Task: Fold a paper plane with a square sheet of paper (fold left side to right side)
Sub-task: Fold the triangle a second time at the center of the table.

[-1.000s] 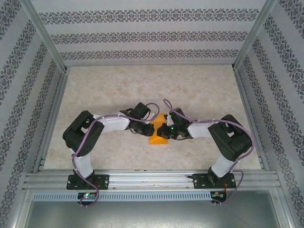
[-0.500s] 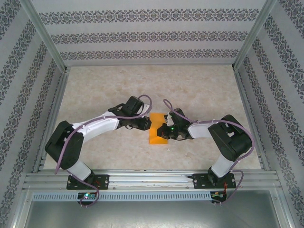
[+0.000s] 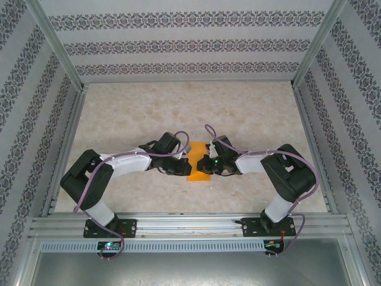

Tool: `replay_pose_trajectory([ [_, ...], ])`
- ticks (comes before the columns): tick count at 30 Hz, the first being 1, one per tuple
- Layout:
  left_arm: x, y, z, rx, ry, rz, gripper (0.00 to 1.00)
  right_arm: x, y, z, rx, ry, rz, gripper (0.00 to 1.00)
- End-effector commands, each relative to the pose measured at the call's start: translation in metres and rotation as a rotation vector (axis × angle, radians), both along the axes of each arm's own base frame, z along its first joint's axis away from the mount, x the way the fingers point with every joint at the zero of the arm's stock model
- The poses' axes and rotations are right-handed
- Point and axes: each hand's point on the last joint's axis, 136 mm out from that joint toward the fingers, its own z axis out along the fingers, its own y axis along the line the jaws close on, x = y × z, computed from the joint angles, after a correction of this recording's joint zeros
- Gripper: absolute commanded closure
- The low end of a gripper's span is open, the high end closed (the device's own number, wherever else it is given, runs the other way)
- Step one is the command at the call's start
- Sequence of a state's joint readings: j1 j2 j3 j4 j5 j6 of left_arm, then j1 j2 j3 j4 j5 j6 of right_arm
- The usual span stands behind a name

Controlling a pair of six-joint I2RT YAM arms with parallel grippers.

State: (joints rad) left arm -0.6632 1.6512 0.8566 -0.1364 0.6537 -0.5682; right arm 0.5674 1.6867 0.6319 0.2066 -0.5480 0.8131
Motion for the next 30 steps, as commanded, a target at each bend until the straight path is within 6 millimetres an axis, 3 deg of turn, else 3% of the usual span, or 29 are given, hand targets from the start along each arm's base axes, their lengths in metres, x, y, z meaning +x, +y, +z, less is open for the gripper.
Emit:
replay_pose_trajectory([
  [1, -0.001, -0.015, 0.004, -0.058, 0.008, -0.024, 0.92, -0.022, -0.016, -0.027, -0.093, 0.082, 0.001, 1.00],
  [12, -0.002, -0.007, -0.023, 0.022, 0.030, -0.019, 0.93, -0.024, -0.017, -0.029, -0.097, 0.089, 0.009, 1.00],
  [30, -0.008, 0.002, -0.045, 0.074, 0.056, -0.012, 0.94, -0.024, -0.017, -0.029, -0.101, 0.093, 0.016, 1.00],
])
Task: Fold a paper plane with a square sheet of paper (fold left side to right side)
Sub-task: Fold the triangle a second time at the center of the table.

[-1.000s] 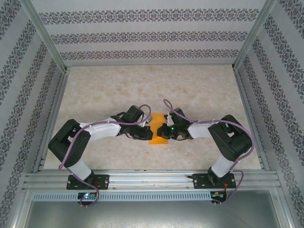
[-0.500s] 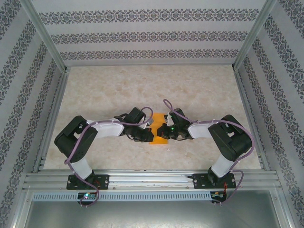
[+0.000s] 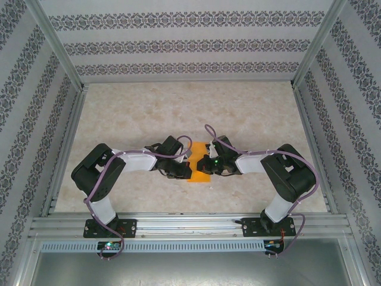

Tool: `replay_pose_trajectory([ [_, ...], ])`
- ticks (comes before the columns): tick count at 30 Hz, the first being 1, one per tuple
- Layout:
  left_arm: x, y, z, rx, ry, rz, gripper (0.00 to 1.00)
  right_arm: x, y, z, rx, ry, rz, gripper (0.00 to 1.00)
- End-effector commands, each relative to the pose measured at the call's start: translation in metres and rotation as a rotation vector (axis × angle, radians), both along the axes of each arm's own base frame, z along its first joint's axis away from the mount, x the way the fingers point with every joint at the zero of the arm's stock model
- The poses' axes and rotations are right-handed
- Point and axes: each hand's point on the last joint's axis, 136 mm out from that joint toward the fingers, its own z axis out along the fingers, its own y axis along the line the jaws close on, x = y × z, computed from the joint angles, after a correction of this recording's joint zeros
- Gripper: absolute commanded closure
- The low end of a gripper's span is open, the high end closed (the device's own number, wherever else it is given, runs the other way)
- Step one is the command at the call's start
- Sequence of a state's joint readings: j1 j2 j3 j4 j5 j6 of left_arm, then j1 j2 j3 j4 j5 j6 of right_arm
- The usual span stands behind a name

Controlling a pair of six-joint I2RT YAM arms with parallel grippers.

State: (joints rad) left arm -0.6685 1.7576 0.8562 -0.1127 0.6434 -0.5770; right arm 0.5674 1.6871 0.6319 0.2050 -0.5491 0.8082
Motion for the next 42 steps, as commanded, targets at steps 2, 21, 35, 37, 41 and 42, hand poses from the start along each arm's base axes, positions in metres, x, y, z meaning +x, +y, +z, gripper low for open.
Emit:
replay_pose_trajectory([
  [2, -0.006, 0.001, -0.012, 0.020, -0.006, -0.018, 0.95, -0.023, -0.017, -0.029, -0.099, 0.096, 0.010, 1.00],
  [21, -0.014, 0.012, -0.028, 0.067, 0.017, -0.008, 0.97, 0.000, 0.004, 0.022, 0.010, -0.041, 0.027, 1.00],
  [35, -0.013, 0.018, -0.032, 0.107, 0.015, 0.001, 0.98, -0.011, 0.014, 0.003, -0.036, -0.038, 0.051, 1.00],
  [37, -0.013, 0.020, -0.033, 0.117, 0.017, 0.005, 0.98, -0.013, 0.011, -0.003, -0.057, -0.032, 0.054, 1.00],
  [41, -0.015, 0.023, -0.035, 0.139, 0.027, 0.013, 0.98, -0.015, 0.002, -0.013, -0.103, -0.030, 0.055, 1.00],
  [42, -0.015, 0.025, -0.036, 0.145, 0.030, 0.018, 0.99, -0.015, -0.001, -0.015, -0.112, -0.030, 0.052, 1.00],
])
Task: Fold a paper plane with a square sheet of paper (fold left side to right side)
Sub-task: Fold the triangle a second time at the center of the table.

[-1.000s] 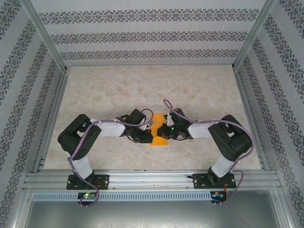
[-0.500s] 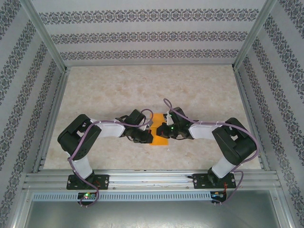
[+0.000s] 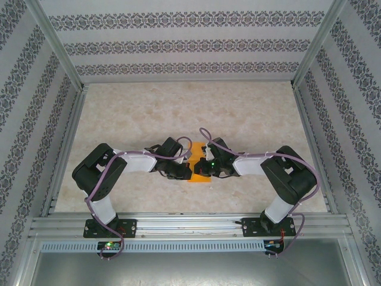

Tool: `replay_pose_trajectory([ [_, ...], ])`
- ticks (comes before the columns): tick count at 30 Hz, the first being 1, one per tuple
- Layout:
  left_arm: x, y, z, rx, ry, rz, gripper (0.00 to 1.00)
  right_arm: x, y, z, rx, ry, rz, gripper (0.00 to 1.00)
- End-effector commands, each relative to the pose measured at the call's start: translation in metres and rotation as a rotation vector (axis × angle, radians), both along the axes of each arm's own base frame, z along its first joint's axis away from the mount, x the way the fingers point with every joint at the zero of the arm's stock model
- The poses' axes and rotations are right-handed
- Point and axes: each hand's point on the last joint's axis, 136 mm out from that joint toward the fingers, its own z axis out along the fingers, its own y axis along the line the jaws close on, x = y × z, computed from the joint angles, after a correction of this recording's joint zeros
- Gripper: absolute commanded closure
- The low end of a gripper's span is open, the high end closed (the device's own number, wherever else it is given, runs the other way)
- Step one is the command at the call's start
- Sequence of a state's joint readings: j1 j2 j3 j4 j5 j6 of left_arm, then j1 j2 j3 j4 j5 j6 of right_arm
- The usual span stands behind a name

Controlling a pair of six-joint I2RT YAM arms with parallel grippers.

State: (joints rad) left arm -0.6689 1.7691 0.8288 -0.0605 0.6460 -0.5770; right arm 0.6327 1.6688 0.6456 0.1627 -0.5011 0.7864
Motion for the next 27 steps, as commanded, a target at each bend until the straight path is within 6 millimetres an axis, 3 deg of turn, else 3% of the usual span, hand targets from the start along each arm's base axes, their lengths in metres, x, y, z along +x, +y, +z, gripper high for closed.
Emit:
replay_pose_trajectory([
  [1, -0.015, 0.026, -0.030, 0.161, 0.043, 0.022, 0.99, -0.002, -0.014, -0.017, -0.077, -0.006, -0.002, 1.00],
  [11, -0.022, 0.036, -0.040, 0.209, 0.080, 0.041, 1.00, 0.014, -0.033, -0.015, -0.077, -0.026, -0.030, 1.00],
  [27, -0.024, 0.037, -0.042, 0.205, 0.082, 0.046, 1.00, 0.050, -0.084, -0.021, -0.129, -0.018, -0.132, 1.00],
])
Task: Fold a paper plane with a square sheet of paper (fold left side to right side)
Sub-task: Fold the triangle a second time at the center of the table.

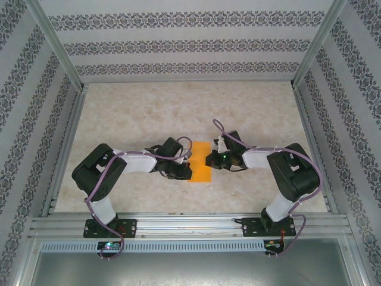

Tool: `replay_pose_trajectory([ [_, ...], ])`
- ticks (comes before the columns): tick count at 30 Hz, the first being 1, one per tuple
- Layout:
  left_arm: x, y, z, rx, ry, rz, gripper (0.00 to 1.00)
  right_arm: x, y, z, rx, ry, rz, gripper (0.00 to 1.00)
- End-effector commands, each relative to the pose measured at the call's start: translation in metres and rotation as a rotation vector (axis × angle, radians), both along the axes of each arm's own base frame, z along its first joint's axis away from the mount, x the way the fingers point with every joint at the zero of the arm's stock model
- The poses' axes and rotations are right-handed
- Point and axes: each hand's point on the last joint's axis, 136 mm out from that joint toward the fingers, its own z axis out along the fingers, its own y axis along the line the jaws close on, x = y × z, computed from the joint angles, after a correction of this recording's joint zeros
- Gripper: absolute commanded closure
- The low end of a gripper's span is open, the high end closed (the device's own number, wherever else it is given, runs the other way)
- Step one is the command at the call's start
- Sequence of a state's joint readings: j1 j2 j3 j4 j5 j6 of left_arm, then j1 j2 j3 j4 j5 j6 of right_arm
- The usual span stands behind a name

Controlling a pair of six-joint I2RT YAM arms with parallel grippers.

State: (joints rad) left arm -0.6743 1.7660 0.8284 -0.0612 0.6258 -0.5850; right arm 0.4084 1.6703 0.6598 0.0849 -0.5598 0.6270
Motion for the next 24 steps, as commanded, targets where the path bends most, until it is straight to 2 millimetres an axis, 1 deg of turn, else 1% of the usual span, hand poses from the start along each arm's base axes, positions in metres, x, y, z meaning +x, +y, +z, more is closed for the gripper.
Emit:
replay_pose_trajectory([
  [1, -0.025, 0.036, -0.041, 0.190, 0.090, 0.036, 1.00, 0.011, -0.029, -0.019, -0.110, 0.012, -0.059, 1.00],
  [4, -0.024, 0.034, -0.039, 0.180, 0.082, 0.038, 1.00, 0.018, -0.036, -0.017, -0.111, 0.010, -0.074, 1.00],
  [7, -0.022, 0.032, -0.038, 0.169, 0.077, 0.038, 1.00, 0.023, -0.040, -0.010, -0.106, -0.004, -0.080, 1.00],
  [11, -0.021, 0.030, -0.035, 0.152, 0.070, 0.035, 1.00, 0.025, -0.041, 0.005, -0.097, -0.028, -0.083, 1.00],
  [14, -0.020, 0.028, -0.032, 0.141, 0.063, 0.037, 1.00, 0.023, -0.037, 0.020, -0.062, -0.050, -0.083, 1.00],
  [16, -0.019, 0.026, -0.030, 0.129, 0.056, 0.037, 1.00, 0.018, -0.032, 0.029, -0.039, -0.062, -0.073, 1.00],
  [19, -0.017, 0.025, -0.026, 0.119, 0.047, 0.038, 1.00, 0.009, -0.012, 0.039, 0.036, -0.071, -0.048, 1.00],
  [22, -0.015, 0.022, -0.023, 0.104, 0.041, 0.041, 1.00, 0.001, 0.009, 0.040, 0.084, -0.059, -0.016, 1.00],
  [24, -0.013, 0.020, -0.020, 0.093, 0.035, 0.044, 1.00, -0.002, 0.021, 0.034, 0.079, -0.049, 0.008, 1.00],
])
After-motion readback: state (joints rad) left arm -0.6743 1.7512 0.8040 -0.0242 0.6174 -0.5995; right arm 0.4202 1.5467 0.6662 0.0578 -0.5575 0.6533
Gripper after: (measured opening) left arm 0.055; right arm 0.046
